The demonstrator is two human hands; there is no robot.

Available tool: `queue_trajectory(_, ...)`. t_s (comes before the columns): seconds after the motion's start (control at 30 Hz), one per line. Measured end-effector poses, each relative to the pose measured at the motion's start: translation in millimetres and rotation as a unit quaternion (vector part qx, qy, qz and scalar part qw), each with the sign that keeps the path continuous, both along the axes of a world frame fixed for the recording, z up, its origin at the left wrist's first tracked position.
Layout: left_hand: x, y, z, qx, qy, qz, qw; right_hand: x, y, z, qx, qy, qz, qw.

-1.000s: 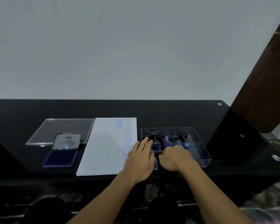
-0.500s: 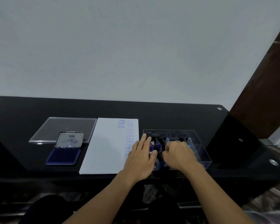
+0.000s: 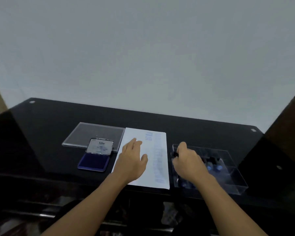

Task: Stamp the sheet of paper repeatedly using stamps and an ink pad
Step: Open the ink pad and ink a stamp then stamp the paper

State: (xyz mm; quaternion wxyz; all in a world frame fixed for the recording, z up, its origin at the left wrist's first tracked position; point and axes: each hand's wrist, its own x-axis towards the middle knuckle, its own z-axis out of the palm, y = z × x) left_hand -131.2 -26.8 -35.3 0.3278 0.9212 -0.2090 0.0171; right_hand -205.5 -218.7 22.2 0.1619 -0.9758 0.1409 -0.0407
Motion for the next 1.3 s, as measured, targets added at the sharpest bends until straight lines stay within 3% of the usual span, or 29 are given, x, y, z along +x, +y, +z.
queue_trajectory(0.57, 55, 199, -22, 0.034, 0.034, 0.187, 0.981, 79, 176, -28, 0.075, -0.005, 0.159, 0.984)
queue_trajectory(1.07, 76, 218, -59, 0.104, 0.021, 0.211, 0.972, 122, 228, -31, 0.044, 0.019, 0.235, 0.971)
queue_trajectory(1.3, 74, 218, -77, 0.136, -0.032, 0.231, 0.963, 138, 242, -40, 0.014, 0.038, 0.253, 0.967)
